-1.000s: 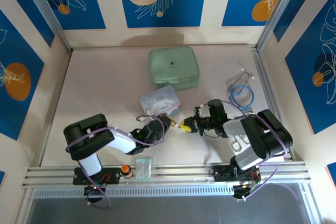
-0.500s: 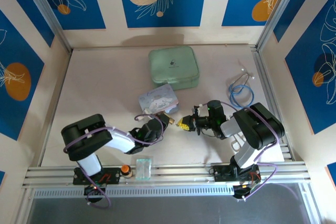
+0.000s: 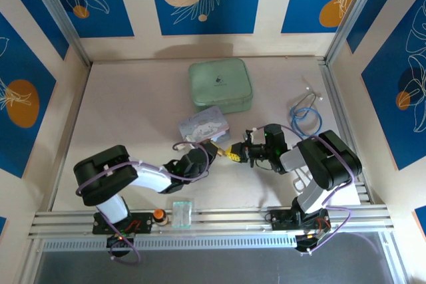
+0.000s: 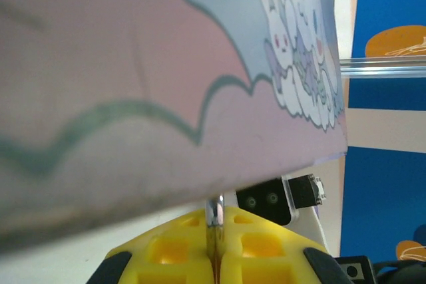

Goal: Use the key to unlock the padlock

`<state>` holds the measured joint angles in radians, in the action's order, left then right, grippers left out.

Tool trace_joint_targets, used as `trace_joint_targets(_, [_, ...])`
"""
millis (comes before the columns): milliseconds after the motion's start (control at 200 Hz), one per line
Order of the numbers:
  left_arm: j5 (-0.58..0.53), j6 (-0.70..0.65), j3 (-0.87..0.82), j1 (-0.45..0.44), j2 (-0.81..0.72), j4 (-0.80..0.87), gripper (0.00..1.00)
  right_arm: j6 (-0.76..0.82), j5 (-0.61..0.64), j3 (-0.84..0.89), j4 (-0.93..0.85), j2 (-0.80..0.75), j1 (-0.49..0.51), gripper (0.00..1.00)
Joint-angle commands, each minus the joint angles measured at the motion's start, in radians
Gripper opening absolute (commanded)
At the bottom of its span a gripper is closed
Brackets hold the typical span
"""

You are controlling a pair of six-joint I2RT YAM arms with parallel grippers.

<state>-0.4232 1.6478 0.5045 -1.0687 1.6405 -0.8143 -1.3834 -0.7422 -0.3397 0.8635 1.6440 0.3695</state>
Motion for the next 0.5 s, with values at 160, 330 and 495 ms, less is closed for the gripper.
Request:
trace_joint_targets(160, [0.128, -0.011, 0.074, -0.024, -0.041, -0.022, 0.00, -0.022, 0.064, -0.048, -0.020, -0.054, 0.049, 0.00])
trace_joint_targets(330, [0.145, -0.006, 0.088, -0.025, -0.037, 0.061, 0.04, -0.034, 0.130, -0.038, -0.073, -0.117, 0.074, 0.00])
trace_joint_targets(495, [0.149, -0.011, 0.089, -0.023, -0.015, 0.062, 0.14, -0.006, 0.146, -0.027, -0.156, -0.154, 0.090, 0.00])
